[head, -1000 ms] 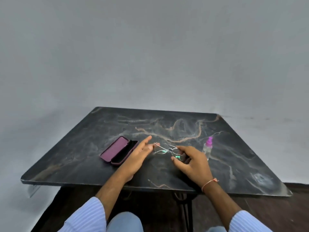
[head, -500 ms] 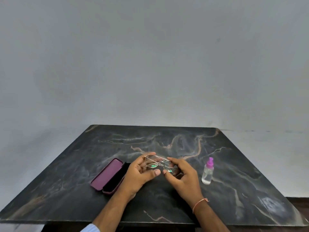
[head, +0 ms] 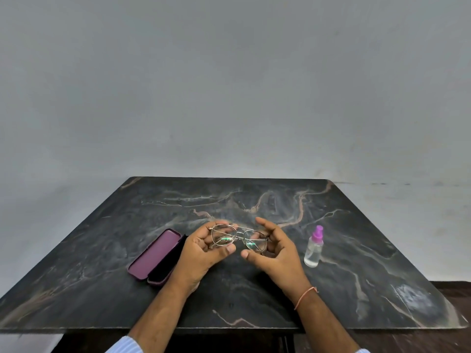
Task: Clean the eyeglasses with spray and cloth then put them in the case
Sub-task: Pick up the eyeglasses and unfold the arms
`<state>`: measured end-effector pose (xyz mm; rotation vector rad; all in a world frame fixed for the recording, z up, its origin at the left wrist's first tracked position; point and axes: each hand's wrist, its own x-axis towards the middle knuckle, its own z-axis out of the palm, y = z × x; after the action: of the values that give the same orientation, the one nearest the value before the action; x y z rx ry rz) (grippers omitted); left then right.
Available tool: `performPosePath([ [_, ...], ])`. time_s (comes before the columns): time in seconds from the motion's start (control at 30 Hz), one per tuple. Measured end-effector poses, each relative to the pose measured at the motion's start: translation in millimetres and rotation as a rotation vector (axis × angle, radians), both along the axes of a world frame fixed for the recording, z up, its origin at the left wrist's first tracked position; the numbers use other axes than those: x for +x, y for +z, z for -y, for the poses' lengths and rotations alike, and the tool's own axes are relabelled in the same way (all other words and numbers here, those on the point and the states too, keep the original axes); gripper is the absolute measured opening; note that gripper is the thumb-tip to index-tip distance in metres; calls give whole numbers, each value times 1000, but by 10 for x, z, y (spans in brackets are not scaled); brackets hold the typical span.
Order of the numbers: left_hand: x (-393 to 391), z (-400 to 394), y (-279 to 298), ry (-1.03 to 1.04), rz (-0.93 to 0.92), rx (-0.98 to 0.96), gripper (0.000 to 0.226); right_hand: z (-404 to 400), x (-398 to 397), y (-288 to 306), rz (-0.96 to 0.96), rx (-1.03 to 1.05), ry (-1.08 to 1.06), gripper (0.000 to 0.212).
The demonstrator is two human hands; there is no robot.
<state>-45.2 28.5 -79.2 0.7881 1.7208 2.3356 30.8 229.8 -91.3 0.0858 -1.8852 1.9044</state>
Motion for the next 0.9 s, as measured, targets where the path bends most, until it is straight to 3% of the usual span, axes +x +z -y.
performPosePath([
  [0.1,7,-7,5,-9,14,18,51,-13,-13,16,43,-10,6,77],
  [0.27,34,-25,21,-47,-1,18,50,20,-12,38,45,-6,40,33],
  [0.33,45,-30,36,-55,-3,25,52,23,-21,36,28,-9,39,24],
  [0.67,50,-87,28,-93,-4,16,48,13,-64,9,-8,-62,41,17],
  [0.9,20,-82,-7,-100,-9,32,60,10,-62,-6,-12,3,2,9],
])
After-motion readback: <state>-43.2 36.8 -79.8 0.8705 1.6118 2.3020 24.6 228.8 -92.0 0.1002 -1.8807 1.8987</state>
